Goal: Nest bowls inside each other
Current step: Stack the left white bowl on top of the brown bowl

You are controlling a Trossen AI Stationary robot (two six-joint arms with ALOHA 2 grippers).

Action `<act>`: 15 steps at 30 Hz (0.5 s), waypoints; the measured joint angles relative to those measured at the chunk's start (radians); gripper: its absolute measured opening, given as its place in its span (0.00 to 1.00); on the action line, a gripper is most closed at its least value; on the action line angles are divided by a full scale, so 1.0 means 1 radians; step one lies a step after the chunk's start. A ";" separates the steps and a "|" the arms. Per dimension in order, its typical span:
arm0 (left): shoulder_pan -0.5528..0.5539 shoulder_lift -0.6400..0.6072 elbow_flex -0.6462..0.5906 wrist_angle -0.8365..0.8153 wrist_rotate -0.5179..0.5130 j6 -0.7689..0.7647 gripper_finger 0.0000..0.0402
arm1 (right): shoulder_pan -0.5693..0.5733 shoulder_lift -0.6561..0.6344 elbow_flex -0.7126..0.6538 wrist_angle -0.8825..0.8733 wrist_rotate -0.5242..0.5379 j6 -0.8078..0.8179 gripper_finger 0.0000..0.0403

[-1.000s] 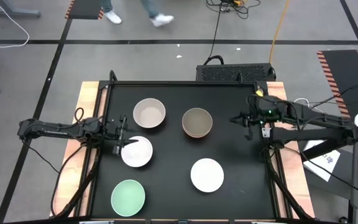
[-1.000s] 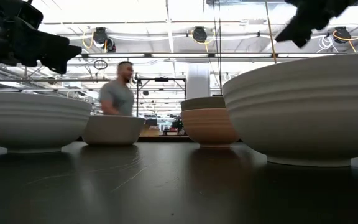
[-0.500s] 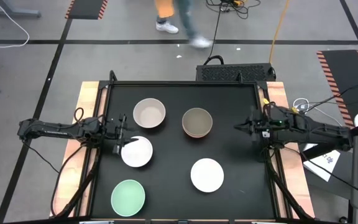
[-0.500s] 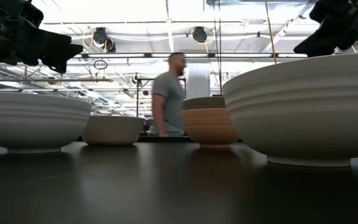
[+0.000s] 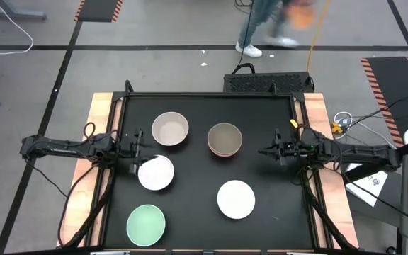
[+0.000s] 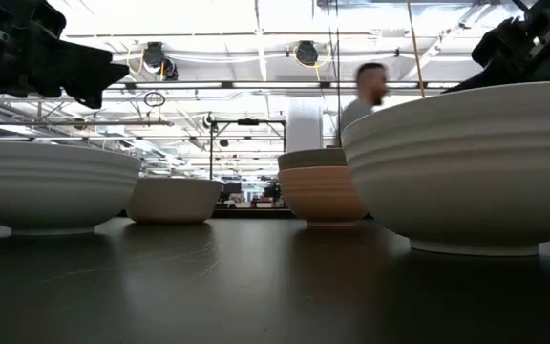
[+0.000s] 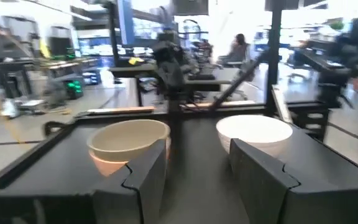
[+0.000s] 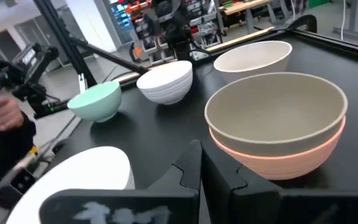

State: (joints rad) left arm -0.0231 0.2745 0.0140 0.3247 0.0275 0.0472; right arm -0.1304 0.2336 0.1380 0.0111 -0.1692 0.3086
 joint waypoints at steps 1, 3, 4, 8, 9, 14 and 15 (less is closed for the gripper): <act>0.000 0.000 0.008 -0.010 -0.033 -0.005 0.45 | 0.003 0.000 -0.009 0.013 0.000 -0.009 0.00; 0.000 0.000 0.022 -0.019 -0.117 -0.025 0.45 | 0.007 0.000 -0.022 0.031 0.000 -0.027 0.00; 0.000 0.000 0.032 -0.027 -0.163 -0.032 0.45 | 0.009 0.000 -0.024 0.032 0.001 -0.036 0.00; 0.013 0.000 0.091 -0.091 -0.268 -0.032 0.45 | 0.016 0.000 -0.036 0.032 0.005 -0.074 0.00; 0.019 0.000 0.112 -0.106 -0.282 -0.030 0.45 | 0.016 0.000 -0.040 0.032 0.007 -0.080 0.00; 0.072 0.052 0.231 -0.239 -0.405 -0.064 0.45 | 0.016 0.001 -0.081 0.069 0.008 -0.091 0.00; 0.090 0.073 0.266 -0.277 -0.440 -0.091 0.45 | 0.016 0.001 -0.090 0.106 0.008 -0.091 0.00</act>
State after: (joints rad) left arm 0.0674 0.3474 0.2804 0.0474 -0.4126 -0.0441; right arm -0.1146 0.2347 0.0476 0.1168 -0.1615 0.2173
